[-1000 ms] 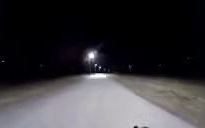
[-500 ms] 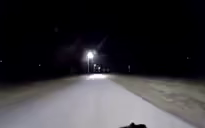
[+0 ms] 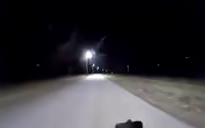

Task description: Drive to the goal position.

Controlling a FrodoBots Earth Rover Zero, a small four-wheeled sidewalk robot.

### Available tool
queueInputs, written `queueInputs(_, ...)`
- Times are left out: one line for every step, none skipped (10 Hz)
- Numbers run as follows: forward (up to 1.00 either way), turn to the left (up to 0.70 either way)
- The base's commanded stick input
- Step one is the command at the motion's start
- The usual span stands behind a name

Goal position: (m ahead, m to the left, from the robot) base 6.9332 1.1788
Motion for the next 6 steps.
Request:
queueInputs(1.0, 0.0)
queueInputs(1.0, 0.0)
queueInputs(1.0, 0.0)
queueInputs(1.0, 0.0)
queueInputs(1.0, 0.0)
queueInputs(1.0, 0.0)
